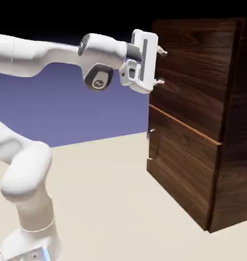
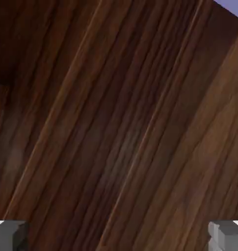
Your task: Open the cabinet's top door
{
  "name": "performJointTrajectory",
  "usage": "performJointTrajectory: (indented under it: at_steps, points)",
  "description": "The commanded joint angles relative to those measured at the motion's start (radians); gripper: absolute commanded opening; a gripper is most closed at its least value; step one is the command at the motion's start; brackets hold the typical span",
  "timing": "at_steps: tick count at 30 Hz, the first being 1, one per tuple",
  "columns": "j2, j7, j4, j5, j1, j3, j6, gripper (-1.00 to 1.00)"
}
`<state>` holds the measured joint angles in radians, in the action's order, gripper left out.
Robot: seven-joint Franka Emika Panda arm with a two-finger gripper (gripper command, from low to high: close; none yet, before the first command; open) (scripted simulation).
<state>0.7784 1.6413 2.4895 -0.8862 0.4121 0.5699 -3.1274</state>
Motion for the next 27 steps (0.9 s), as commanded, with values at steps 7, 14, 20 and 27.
performJointTrajectory:
  at_steps: [7, 14, 20, 27]
  points:
    - [0.070, 0.305, -0.108, -0.300, 0.143, 0.193, -0.031, 0.00]
    - [0.141, 0.609, -0.217, -0.599, 0.287, 0.386, -0.061, 0.00]
    - [0.201, 0.870, -0.310, -0.856, 0.410, 0.551, -0.087, 0.00]
    - [0.272, 1.175, -0.418, -1.156, 0.553, 0.743, -0.118, 0.00]
